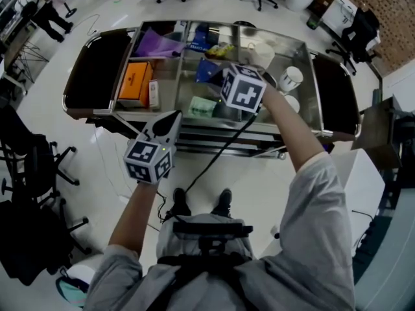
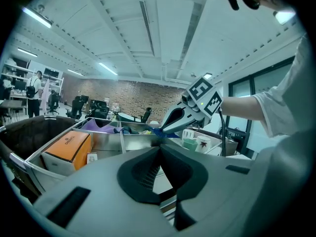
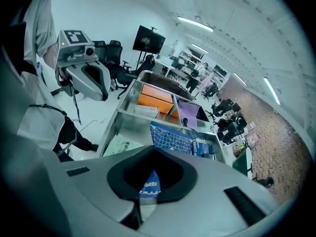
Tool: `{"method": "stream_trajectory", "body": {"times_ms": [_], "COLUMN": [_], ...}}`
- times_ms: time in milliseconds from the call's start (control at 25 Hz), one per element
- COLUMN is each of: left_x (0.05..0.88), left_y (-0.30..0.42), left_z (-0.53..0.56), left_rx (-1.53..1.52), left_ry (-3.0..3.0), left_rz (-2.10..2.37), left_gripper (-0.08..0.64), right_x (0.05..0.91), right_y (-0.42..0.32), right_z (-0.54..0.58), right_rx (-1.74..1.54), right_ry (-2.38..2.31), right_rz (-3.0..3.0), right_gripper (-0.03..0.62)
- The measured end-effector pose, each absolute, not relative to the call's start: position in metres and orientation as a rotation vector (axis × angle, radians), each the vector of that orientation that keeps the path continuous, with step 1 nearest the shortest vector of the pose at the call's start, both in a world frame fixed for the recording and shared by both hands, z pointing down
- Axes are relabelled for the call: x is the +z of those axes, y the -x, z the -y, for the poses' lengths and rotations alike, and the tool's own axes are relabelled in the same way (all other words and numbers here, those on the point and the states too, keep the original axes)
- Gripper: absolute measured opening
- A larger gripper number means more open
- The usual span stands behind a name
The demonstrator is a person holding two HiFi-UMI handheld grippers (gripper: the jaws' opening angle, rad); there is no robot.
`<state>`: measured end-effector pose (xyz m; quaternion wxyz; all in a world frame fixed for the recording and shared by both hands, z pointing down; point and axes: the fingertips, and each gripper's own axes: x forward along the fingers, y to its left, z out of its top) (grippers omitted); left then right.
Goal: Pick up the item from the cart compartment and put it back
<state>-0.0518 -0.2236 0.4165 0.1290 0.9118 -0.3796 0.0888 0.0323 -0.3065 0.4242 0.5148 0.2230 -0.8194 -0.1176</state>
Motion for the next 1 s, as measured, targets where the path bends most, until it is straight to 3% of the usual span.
{"method": "stream_trajectory", "body": {"times_ms": [1000], "left_x": [0.418], "left_y": [0.065], "left_z": [0.195], "left_rx": [0.235], "left_ry": [-2.671], "left_rz": [1.132], "left_gripper": [0.006], "right_x": [0.355], "right_y": [-0.114], "right_z": [0.175], "right_rx": [0.139], "right_ry": [-1.545], "right_rz": [2.413], "right_gripper": [0.012]}}
